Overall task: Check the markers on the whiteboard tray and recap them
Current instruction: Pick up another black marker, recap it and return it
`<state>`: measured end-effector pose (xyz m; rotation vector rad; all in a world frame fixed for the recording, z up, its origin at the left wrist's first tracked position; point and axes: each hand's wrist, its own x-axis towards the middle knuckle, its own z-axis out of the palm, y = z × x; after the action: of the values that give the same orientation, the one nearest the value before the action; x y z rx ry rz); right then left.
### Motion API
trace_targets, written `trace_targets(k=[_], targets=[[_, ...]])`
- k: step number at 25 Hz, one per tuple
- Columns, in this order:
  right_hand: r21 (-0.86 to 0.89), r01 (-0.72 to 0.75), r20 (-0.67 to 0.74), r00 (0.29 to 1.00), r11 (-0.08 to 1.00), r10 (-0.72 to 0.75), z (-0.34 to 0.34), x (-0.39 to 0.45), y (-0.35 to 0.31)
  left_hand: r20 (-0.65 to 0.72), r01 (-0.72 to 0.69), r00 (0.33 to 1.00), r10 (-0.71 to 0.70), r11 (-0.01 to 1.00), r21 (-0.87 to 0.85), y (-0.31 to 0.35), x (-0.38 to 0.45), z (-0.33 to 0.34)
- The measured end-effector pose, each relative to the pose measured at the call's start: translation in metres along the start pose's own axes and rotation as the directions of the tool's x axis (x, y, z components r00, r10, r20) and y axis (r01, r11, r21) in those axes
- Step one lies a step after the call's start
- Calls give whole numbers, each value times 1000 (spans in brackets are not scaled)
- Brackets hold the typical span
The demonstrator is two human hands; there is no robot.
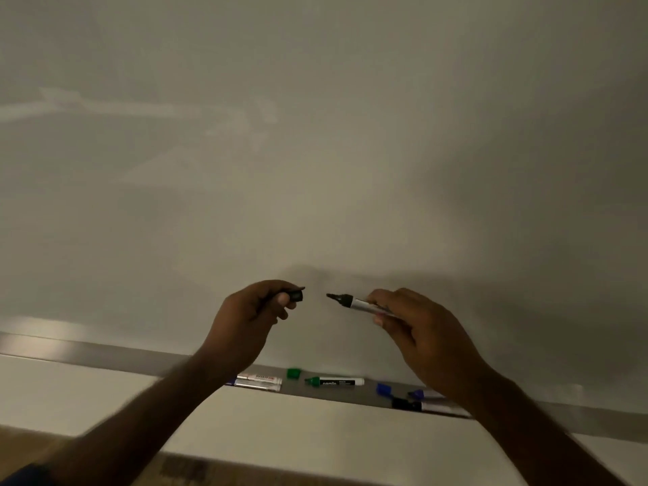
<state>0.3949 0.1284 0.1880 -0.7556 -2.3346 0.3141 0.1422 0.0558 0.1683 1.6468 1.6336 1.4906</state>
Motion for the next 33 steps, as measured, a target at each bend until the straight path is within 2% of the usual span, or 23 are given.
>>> trace_targets(k=[6, 16, 24, 29, 33], targets=[[-96, 147, -34, 988, 984, -151, -46, 14, -37, 7, -111, 994, 111, 993, 35, 66, 1, -16], [-136, 233, -58, 968, 963, -242, -77, 18, -54, 39, -192, 981, 188, 971, 140, 109, -2, -20], [-67, 220, -81, 971, 973, -225, -89, 20, -62, 70, -180, 982, 175, 979, 91, 128, -5, -15], [-161, 251, -74, 961, 955, -265, -91, 23, -66, 52, -211, 977, 207, 972, 102, 132, -7, -8], [-158, 239, -90, 963, 958, -255, -87, 22, -66, 33, -242, 970, 239, 966, 96, 128, -6, -4]])
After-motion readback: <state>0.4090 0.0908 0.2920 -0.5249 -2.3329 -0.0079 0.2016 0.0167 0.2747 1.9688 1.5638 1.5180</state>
